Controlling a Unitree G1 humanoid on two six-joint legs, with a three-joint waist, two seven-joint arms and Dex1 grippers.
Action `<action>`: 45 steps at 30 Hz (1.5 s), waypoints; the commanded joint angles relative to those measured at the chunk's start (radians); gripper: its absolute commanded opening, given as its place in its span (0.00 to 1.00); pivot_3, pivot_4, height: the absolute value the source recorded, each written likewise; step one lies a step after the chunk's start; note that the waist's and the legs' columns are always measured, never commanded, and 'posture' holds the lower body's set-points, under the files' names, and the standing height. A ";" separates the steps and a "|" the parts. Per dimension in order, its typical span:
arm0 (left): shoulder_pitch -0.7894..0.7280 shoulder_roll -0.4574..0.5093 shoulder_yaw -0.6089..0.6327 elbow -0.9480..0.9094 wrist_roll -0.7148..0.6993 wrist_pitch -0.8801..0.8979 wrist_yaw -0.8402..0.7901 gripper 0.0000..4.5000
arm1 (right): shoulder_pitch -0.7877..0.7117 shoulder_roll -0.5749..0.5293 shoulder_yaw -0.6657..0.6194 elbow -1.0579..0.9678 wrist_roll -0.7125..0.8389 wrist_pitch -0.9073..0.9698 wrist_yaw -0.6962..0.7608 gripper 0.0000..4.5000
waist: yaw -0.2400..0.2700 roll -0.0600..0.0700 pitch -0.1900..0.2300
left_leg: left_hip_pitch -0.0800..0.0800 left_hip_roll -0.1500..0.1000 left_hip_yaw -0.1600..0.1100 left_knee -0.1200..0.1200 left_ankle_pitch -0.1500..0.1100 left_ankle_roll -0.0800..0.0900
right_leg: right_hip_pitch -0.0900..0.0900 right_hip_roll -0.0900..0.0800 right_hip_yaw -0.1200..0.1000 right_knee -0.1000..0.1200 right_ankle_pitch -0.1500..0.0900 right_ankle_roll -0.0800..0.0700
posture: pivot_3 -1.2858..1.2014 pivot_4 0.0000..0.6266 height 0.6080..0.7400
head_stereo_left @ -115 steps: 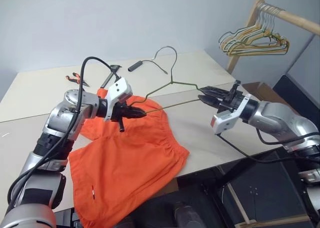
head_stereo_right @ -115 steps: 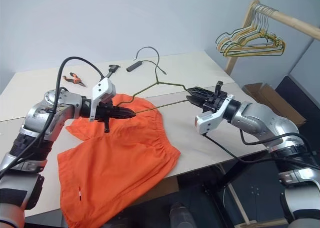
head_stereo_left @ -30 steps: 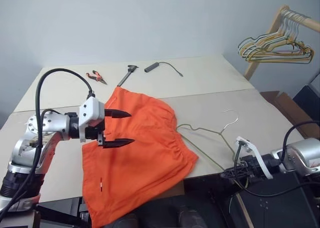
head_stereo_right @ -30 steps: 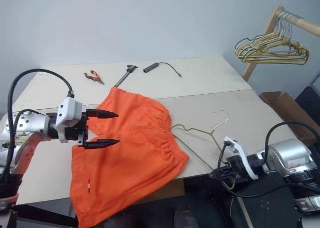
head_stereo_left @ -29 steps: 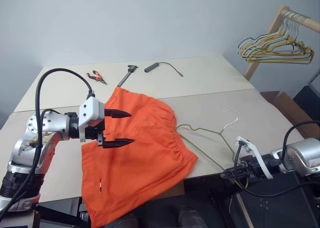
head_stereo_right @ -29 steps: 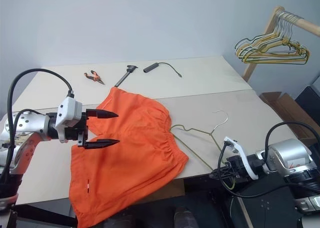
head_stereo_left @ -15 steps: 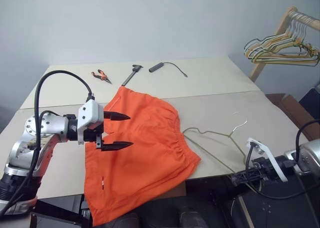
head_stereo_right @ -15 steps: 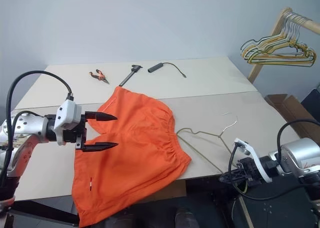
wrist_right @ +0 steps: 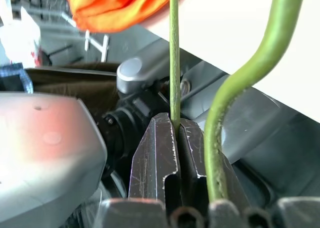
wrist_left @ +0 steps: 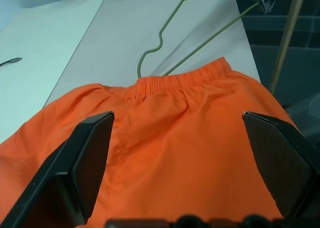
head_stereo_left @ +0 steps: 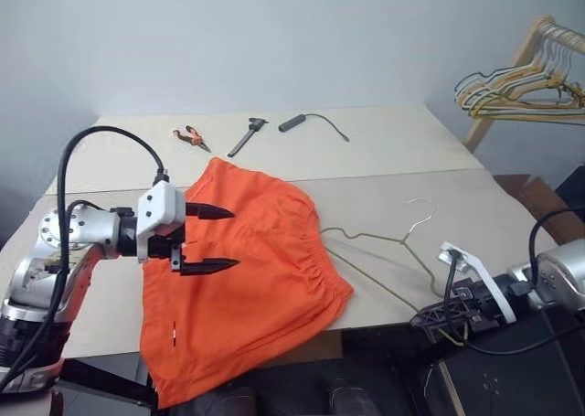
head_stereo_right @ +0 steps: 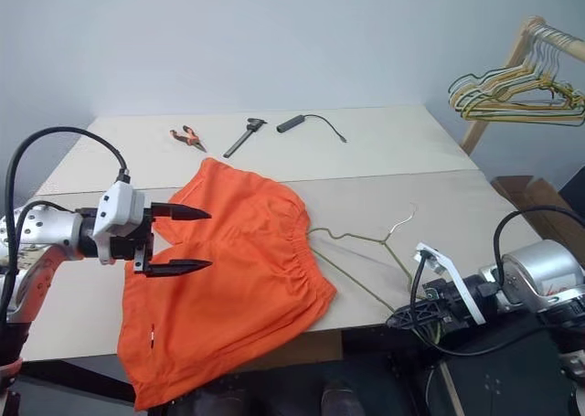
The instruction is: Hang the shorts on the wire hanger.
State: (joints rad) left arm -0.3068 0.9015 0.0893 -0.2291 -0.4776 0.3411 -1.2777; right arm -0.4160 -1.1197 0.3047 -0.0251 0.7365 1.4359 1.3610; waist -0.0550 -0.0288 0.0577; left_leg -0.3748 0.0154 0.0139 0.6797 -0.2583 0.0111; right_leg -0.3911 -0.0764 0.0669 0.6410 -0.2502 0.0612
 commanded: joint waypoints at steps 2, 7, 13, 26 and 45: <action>-0.009 0.014 0.028 -0.019 -0.011 -0.020 -0.001 0.99 | 0.011 -0.065 -0.004 -0.064 0.058 -0.004 0.077 0.00 | 0.011 0.001 0.001 | 0.000 0.000 0.000 0.000 0.000 0.000 | 0.000 0.000 0.000 0.000 0.000 0.000 | 0.51 0.08 1.00; -0.006 0.010 0.015 -0.018 -0.005 -0.031 -0.003 0.99 | 0.020 -0.095 0.069 -0.103 0.010 -0.037 0.062 0.00 | 0.015 0.000 0.002 | 0.000 0.001 0.001 0.000 0.000 0.000 | -0.001 0.000 0.000 0.000 -0.001 0.000 | 0.50 0.08 1.00; -0.026 0.012 -0.001 0.002 0.008 -0.050 -0.016 0.99 | -0.024 -0.060 0.147 -0.093 -0.022 -0.053 0.069 0.00 | 0.010 0.001 0.003 | 0.000 0.001 0.002 0.000 0.000 0.000 | -0.001 0.000 0.000 0.000 -0.001 0.001 | 0.50 0.07 1.00; -0.019 0.020 -0.001 0.004 0.018 -0.073 -0.023 0.99 | -0.227 0.183 0.113 0.242 -0.070 -0.058 0.026 0.00 | 0.013 0.000 0.003 | -0.003 0.000 0.001 0.000 0.000 0.000 | -0.003 0.000 0.000 0.000 0.001 -0.003 | 0.51 0.05 1.00; -0.001 0.023 -0.015 -0.005 0.017 -0.085 -0.032 0.99 | -0.016 -0.014 0.107 -0.143 -0.017 -0.085 0.067 0.00 | 0.016 -0.001 0.004 | -0.007 0.002 0.003 0.001 0.000 0.001 | -0.009 0.002 0.000 0.000 -0.002 0.002 | 0.51 0.07 1.00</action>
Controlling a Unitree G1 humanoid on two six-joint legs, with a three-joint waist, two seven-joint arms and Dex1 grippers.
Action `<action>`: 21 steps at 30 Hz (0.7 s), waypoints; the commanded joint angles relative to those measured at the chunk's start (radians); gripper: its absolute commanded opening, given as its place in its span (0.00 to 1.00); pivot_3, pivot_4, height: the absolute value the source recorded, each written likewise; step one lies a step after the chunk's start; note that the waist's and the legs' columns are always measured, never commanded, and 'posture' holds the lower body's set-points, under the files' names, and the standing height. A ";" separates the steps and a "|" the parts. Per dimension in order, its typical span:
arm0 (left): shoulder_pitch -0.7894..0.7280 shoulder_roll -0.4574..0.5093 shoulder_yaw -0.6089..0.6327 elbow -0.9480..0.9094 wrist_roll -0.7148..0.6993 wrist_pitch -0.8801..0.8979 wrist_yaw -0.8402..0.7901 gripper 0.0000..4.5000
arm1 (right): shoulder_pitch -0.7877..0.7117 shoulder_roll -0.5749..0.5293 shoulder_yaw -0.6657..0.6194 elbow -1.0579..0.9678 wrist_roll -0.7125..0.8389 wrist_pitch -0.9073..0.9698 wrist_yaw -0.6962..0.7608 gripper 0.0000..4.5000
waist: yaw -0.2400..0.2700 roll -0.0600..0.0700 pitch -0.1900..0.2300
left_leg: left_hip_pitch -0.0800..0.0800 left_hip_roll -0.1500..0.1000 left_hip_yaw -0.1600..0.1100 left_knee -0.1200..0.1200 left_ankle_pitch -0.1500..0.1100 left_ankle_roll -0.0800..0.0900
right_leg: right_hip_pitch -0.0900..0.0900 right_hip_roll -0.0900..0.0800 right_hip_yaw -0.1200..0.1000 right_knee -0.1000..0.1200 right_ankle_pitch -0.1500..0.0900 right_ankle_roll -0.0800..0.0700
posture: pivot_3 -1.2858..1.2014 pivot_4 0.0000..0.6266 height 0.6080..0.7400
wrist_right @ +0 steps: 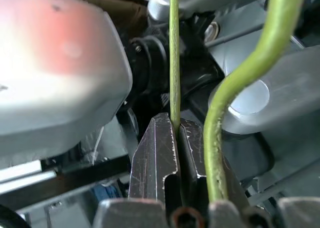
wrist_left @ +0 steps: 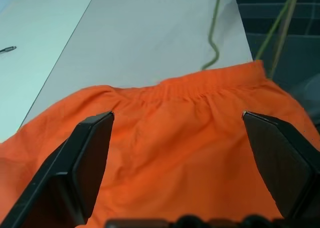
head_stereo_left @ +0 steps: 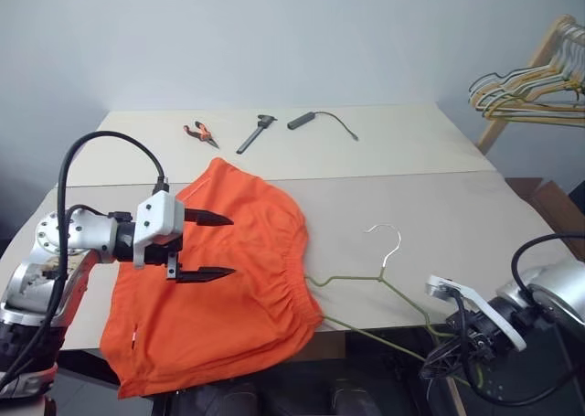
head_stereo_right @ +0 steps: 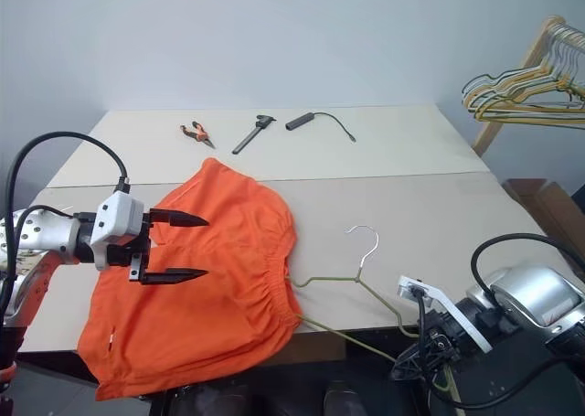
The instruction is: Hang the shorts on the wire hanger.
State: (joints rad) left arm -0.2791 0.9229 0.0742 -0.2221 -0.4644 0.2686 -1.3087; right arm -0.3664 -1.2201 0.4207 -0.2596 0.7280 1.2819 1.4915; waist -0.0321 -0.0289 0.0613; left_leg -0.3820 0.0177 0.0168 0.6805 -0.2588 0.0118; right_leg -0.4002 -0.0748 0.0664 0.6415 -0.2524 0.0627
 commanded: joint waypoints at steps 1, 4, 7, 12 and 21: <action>-0.029 0.002 -0.002 -0.011 0.004 -0.015 -0.001 0.99 | -0.086 0.120 -0.007 0.130 -0.011 0.097 -0.088 0.00 | -0.010 -0.002 0.001 | 0.001 0.000 0.000 0.000 0.000 0.000 | 0.001 0.000 0.000 0.000 0.000 -0.001 | 0.51 0.07 1.00; -0.027 0.010 0.002 -0.010 0.003 -0.020 -0.002 0.99 | -0.161 0.260 -0.022 0.296 -0.034 0.157 -0.174 0.00 | -0.012 -0.002 0.001 | 0.001 -0.001 0.000 0.000 0.000 0.000 | 0.001 0.000 0.001 0.000 0.003 -0.006 | 0.51 0.07 1.00; -0.024 0.017 0.008 -0.007 0.005 -0.024 -0.003 0.99 | -0.214 0.341 -0.031 0.420 -0.049 0.179 -0.210 0.00 | -0.011 -0.002 0.001 | -0.002 -0.001 -0.001 0.000 0.000 0.000 | -0.001 0.000 0.001 0.001 0.004 -0.006 | 0.51 0.07 1.00; -0.017 0.026 0.016 -0.010 0.003 -0.025 0.001 0.99 | -0.235 0.317 0.021 0.375 -0.027 0.152 -0.138 0.00 | 0.007 -0.002 0.002 | -0.007 -0.002 -0.002 0.000 0.000 0.000 | -0.005 -0.001 0.000 0.000 0.004 -0.006 | 0.52 0.06 1.00; -0.001 0.026 0.018 -0.014 0.008 -0.034 0.013 0.99 | -0.337 0.259 0.186 0.460 -0.113 0.084 0.013 0.00 | 0.002 -0.003 0.002 | -0.003 -0.001 0.000 0.000 0.000 0.000 | -0.002 0.000 0.000 0.000 0.004 -0.006 | 0.52 0.06 1.00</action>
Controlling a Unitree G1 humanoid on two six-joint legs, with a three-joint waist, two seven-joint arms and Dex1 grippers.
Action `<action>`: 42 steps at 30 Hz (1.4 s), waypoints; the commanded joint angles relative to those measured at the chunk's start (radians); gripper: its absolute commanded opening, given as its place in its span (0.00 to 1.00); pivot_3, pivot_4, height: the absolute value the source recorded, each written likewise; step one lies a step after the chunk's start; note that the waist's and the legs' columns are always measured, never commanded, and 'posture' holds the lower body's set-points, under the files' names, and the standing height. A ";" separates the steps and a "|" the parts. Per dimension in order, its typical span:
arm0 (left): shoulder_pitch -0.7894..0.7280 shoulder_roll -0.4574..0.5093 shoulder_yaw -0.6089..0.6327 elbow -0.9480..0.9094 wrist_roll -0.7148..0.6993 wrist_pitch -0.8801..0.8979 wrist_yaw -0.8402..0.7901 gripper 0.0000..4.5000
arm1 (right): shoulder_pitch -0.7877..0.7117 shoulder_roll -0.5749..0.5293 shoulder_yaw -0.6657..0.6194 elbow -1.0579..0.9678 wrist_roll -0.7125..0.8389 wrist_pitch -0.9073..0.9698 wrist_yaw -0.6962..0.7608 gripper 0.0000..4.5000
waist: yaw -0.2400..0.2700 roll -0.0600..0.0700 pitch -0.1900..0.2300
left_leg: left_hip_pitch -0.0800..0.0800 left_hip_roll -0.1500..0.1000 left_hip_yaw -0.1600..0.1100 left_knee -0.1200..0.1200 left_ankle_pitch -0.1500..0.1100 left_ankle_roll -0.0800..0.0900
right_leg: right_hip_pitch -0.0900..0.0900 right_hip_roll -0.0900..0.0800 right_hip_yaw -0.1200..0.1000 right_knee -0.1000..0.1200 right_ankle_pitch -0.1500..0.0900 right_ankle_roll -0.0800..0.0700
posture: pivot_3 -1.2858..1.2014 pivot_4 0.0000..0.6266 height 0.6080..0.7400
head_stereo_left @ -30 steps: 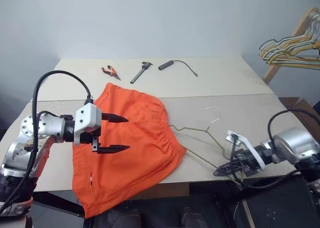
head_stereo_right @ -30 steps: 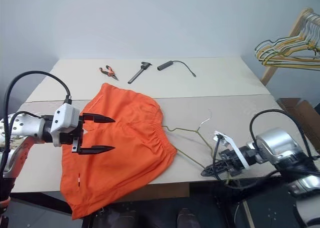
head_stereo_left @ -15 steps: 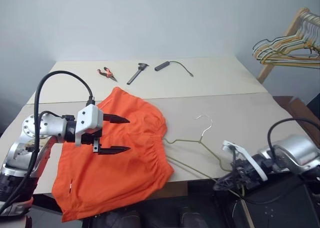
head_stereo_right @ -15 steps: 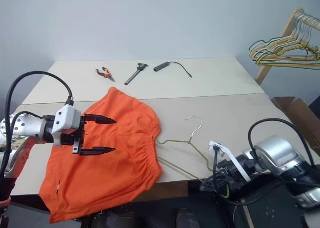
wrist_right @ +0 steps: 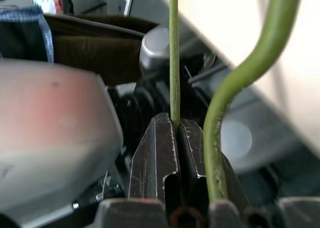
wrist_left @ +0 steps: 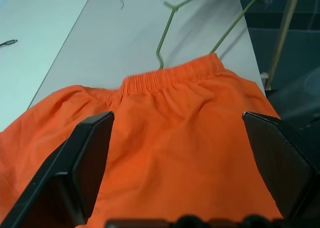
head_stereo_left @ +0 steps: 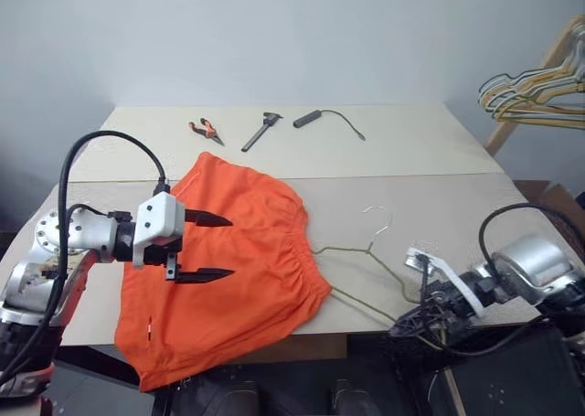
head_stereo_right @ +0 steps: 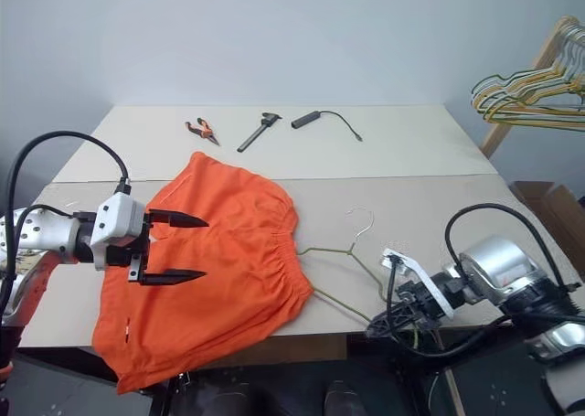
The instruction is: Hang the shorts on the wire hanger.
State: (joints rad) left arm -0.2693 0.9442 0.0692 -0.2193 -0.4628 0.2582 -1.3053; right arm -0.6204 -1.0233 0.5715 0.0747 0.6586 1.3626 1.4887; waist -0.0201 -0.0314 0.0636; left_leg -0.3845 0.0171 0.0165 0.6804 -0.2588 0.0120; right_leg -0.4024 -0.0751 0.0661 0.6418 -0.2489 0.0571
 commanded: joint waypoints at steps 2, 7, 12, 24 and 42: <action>-0.008 0.001 0.021 -0.021 0.008 -0.024 0.015 0.99 | -0.158 0.154 0.028 0.291 -0.084 0.009 -0.025 0.00 | -0.021 -0.001 0.000 | 0.002 0.000 0.001 0.000 0.000 0.000 | 0.001 0.001 0.001 0.001 0.000 -0.001 | 0.53 0.06 1.00; 0.019 0.005 0.034 -0.042 0.003 -0.025 0.018 0.99 | -0.251 0.253 0.042 0.471 -0.127 -0.033 0.023 0.00 | -0.017 0.000 0.001 | -0.001 -0.001 -0.001 0.000 0.000 0.000 | -0.002 0.001 0.002 0.003 0.001 -0.001 | 0.53 0.07 1.00; 0.055 0.009 0.050 -0.067 -0.003 -0.020 0.026 0.99 | -0.267 0.241 0.112 0.410 -0.124 -0.088 0.124 0.00 | 0.007 0.001 0.001 | -0.005 -0.001 -0.001 0.000 0.000 0.000 | -0.004 0.000 0.000 0.001 0.001 -0.001 | 0.54 0.07 1.00; 0.037 0.010 0.024 -0.067 0.006 -0.020 0.014 0.99 | -0.083 -0.139 0.168 -0.219 0.068 -0.103 0.112 0.00 | 0.023 0.003 0.003 | -0.005 -0.001 -0.003 -0.001 0.000 0.000 | -0.004 -0.001 -0.002 0.001 0.000 -0.001 | 0.53 0.07 1.00; 0.022 0.006 0.000 -0.053 0.012 -0.046 -0.021 0.99 | -0.136 0.258 -0.110 0.308 0.046 0.172 -0.203 0.00 | 0.000 0.002 0.004 | -0.004 -0.001 -0.002 0.000 0.001 -0.001 | -0.003 0.000 0.000 0.002 0.001 -0.002 | 0.52 0.04 1.00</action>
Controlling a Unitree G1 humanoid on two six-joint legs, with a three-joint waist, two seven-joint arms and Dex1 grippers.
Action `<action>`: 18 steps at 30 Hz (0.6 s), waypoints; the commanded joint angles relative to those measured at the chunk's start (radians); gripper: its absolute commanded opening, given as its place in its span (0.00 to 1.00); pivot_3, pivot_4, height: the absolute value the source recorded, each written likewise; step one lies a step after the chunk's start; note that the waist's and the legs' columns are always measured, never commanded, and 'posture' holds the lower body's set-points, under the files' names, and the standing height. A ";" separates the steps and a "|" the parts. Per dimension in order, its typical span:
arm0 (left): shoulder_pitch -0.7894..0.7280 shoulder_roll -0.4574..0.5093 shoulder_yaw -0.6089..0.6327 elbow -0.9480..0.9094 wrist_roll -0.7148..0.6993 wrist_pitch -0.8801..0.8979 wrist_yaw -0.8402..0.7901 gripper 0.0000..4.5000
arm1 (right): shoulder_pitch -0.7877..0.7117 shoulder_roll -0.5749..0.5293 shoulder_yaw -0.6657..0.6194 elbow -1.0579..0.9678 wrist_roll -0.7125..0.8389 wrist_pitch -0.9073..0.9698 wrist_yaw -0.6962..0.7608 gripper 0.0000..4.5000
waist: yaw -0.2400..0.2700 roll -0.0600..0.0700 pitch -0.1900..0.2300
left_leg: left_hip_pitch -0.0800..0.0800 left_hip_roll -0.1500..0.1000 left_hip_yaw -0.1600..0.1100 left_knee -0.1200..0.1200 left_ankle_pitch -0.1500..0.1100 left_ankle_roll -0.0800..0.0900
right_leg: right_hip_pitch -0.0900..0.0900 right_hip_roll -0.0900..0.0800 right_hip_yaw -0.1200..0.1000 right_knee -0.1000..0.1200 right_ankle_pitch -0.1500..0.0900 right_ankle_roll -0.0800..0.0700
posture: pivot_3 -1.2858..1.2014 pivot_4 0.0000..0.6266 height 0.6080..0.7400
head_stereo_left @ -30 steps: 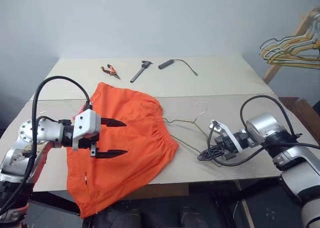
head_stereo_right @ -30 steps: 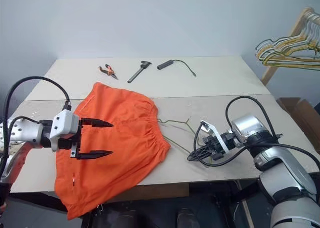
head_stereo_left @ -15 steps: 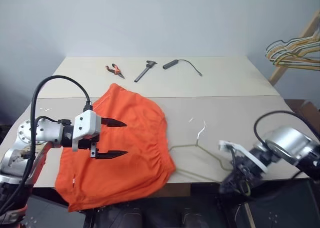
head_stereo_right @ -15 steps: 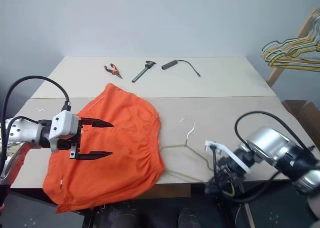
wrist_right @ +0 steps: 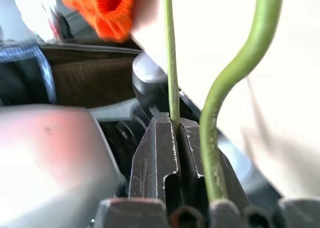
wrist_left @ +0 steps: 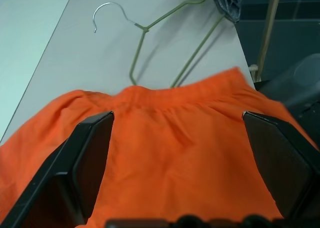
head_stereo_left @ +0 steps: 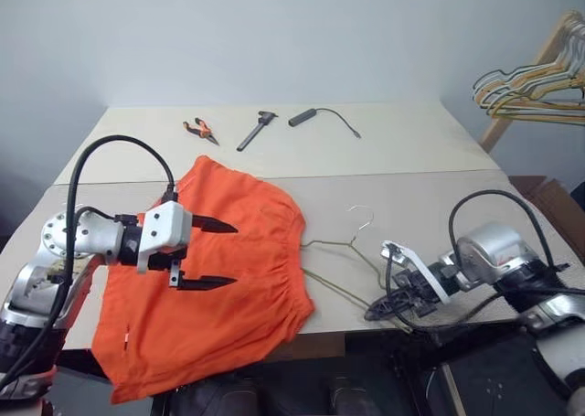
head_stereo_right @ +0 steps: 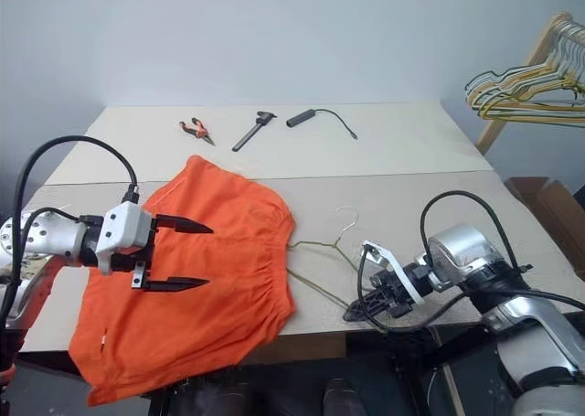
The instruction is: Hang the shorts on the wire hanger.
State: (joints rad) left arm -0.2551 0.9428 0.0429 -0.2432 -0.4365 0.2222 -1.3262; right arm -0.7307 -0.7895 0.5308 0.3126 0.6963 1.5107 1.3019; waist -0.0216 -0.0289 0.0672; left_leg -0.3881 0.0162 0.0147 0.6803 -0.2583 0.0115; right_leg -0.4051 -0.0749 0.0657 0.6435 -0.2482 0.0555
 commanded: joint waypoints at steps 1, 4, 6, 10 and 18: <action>0.012 0.008 0.028 -0.032 -0.014 -0.011 0.000 0.99 | -0.022 0.020 -0.066 0.047 0.015 0.014 -0.002 0.00 | 0.004 0.000 0.000 | 0.000 0.000 0.000 0.000 0.000 0.000 | 0.000 0.000 0.000 0.000 0.000 0.000 | 0.53 0.03 1.00; 0.020 0.010 0.035 -0.037 -0.015 -0.009 0.004 0.99 | -0.013 -0.016 -0.055 -0.046 0.059 0.010 0.071 0.00 | 0.013 0.000 0.000 | 0.000 0.000 0.000 0.000 0.000 0.000 | 0.000 -0.001 -0.001 0.000 0.000 0.000 | 0.53 0.04 1.00; 0.024 0.012 0.038 -0.039 -0.016 -0.008 0.004 0.99 | -0.015 -0.044 -0.026 -0.076 0.056 -0.013 0.109 0.00 | 0.015 0.000 0.000 | -0.001 0.000 -0.001 0.000 0.000 0.000 | 0.000 -0.001 -0.002 0.000 0.000 0.000 | 0.53 0.04 1.00; 0.027 0.011 0.040 -0.043 -0.016 -0.004 0.006 0.99 | -0.099 0.058 -0.092 0.226 -0.042 -0.041 0.015 0.00 | 0.004 -0.001 -0.001 | 0.001 0.000 -0.001 0.000 0.000 0.000 | 0.002 -0.001 -0.002 0.000 0.000 0.000 | 0.53 0.04 1.00; 0.033 0.006 0.040 -0.050 -0.013 -0.007 0.014 0.99 | -0.154 0.148 -0.058 0.294 -0.084 -0.094 0.079 0.00 | 0.001 -0.001 -0.001 | 0.001 0.000 -0.001 0.000 0.000 0.000 | 0.000 0.001 -0.001 0.002 0.000 0.000 | 0.53 0.04 1.00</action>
State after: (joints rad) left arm -0.2208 0.9443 0.0592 -0.2679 -0.4372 0.2225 -1.3195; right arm -0.8622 -0.6529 0.4809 0.5958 0.6139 1.4391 1.3621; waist -0.0208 -0.0297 0.0664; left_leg -0.3874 0.0163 0.0138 0.6803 -0.2582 0.0113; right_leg -0.4049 -0.0744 0.0647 0.6455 -0.2479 0.0552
